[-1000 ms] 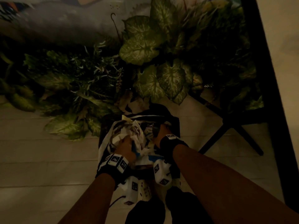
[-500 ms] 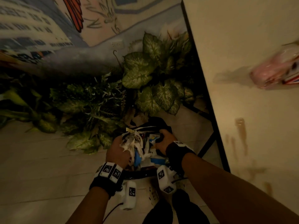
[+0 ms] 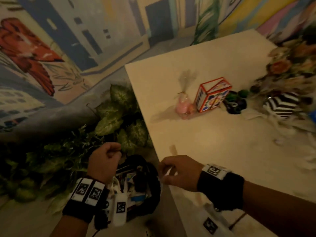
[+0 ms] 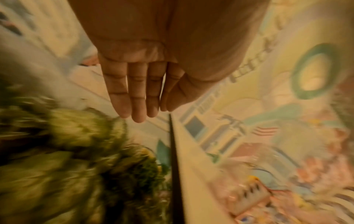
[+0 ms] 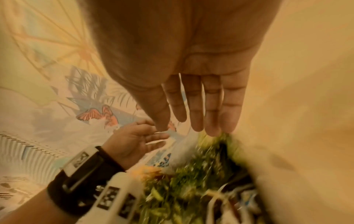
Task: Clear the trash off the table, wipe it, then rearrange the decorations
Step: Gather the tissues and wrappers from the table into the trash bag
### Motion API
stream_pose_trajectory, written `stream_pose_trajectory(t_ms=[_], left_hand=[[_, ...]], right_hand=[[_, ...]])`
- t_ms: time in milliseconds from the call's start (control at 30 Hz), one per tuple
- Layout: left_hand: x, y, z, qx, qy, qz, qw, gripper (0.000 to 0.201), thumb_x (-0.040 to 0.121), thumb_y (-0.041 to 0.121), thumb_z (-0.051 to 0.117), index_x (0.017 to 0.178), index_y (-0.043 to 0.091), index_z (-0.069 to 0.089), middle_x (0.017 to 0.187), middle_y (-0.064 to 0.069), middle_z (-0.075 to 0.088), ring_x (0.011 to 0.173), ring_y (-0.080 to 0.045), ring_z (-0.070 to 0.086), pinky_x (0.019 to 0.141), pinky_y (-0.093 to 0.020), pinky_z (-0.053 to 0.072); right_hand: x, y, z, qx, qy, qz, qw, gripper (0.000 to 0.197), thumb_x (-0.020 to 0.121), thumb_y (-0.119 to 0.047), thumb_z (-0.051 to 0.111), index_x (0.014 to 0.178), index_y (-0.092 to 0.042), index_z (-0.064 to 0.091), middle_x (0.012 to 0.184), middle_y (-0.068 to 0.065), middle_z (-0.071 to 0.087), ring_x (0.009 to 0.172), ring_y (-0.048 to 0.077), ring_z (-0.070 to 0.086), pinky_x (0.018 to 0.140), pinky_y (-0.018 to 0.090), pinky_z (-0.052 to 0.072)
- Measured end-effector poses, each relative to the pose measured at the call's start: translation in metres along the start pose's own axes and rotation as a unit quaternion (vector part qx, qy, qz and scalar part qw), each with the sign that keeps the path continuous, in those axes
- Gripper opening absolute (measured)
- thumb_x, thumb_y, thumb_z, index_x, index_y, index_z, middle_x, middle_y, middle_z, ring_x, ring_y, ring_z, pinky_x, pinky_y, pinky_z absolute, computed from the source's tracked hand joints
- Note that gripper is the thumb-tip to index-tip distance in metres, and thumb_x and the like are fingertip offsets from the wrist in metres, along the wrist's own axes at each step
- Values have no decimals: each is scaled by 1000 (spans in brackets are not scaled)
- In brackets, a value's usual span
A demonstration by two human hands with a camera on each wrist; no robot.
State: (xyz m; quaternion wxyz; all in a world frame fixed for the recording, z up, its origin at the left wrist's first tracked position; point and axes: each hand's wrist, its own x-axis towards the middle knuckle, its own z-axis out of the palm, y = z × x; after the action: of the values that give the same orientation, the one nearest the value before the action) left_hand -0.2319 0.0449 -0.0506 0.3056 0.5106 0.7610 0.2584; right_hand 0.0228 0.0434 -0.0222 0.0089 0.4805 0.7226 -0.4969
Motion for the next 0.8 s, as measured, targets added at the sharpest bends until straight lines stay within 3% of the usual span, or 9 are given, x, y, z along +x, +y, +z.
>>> stream_pose_trajectory(t_ms=[167, 300, 467, 600, 800], left_hand=[[-15, 92, 53, -8, -13, 31, 999, 18, 82, 7, 67, 96, 18, 67, 90, 1, 68, 84, -14, 63, 80, -31, 51], [-35, 158, 112, 8, -58, 39, 998, 18, 83, 9, 66, 98, 18, 66, 94, 2, 65, 78, -13, 60, 67, -22, 47], [-53, 223, 190, 67, -148, 58, 985, 28, 84, 16, 66, 112, 21, 62, 108, 6, 61, 84, -13, 60, 73, -22, 43], [-60, 255, 231, 125, -196, 80, 969, 35, 85, 21, 65, 119, 24, 57, 114, 6, 57, 88, -14, 60, 79, -23, 45], [-63, 274, 270, 170, -240, 109, 950, 41, 84, 24, 66, 123, 24, 54, 119, 1, 55, 82, -15, 57, 79, -24, 44]], right_hand=[[-69, 86, -90, -29, 47, 52, 997, 28, 81, -34, 68, 108, -27, 62, 99, -13, 63, 85, 10, 64, 80, 22, 50], [-118, 150, -152, -50, 75, 85, 992, 26, 82, -33, 68, 107, -27, 62, 101, -12, 65, 86, 8, 63, 80, 22, 50], [-172, 221, -222, -61, 154, 122, 979, 23, 80, -28, 71, 102, -26, 63, 96, -8, 66, 84, 9, 62, 75, 23, 49], [-197, 264, -252, -67, 236, 145, 959, 26, 78, -22, 74, 102, -19, 65, 93, -4, 65, 84, 17, 61, 73, 26, 46], [-222, 293, -253, -30, 240, 180, 954, 37, 76, -20, 75, 110, -18, 61, 101, -6, 60, 86, 15, 56, 74, 24, 40]])
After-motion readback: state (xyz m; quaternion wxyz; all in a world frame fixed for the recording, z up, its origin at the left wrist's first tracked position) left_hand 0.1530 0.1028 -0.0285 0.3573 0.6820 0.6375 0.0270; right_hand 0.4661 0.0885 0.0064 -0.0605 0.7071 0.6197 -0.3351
